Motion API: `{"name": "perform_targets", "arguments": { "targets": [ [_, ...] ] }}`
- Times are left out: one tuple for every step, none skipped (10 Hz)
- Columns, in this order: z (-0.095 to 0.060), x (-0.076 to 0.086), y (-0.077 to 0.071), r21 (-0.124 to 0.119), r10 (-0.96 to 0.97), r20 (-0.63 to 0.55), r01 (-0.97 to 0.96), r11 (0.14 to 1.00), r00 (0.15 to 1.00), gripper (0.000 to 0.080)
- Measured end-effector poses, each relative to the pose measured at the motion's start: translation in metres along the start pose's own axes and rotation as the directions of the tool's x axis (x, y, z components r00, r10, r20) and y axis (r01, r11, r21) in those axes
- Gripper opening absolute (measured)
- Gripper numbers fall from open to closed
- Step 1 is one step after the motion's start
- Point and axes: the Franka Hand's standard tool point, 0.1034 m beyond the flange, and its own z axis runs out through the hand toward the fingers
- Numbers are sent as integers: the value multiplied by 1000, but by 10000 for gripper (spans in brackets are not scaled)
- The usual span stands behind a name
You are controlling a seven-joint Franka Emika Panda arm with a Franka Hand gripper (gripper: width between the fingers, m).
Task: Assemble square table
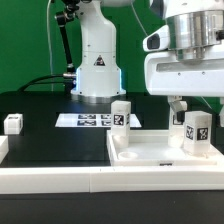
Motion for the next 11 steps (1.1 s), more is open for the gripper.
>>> {"name": "perform_targets", "arguments": {
  "targets": [
    [-1,0,-1,1,-107,-2,107,994,994,645],
    [-2,1,-2,1,-191,-4,191,982,982,649],
    [-1,1,-2,-4,-282,-6,282,959,959,649],
    [-1,1,-2,-7,-339,-6,339,941,941,649],
    [0,1,-1,-8,-369,-5,369,929,929,649],
    [0,1,-1,-20,-474,-8,474,880,881,649],
    [1,1,0,-33,-546,-8,546,837,837,649],
    [2,2,1,-43,-624,-5,624,780,781,649],
    [2,2,1,-47,-682,-1,681,731,731,649],
    [2,3,2,-51,-730,2,729,683,684,649],
    [2,3,2,-55,-758,4,757,651,652,649]
  ]
}}
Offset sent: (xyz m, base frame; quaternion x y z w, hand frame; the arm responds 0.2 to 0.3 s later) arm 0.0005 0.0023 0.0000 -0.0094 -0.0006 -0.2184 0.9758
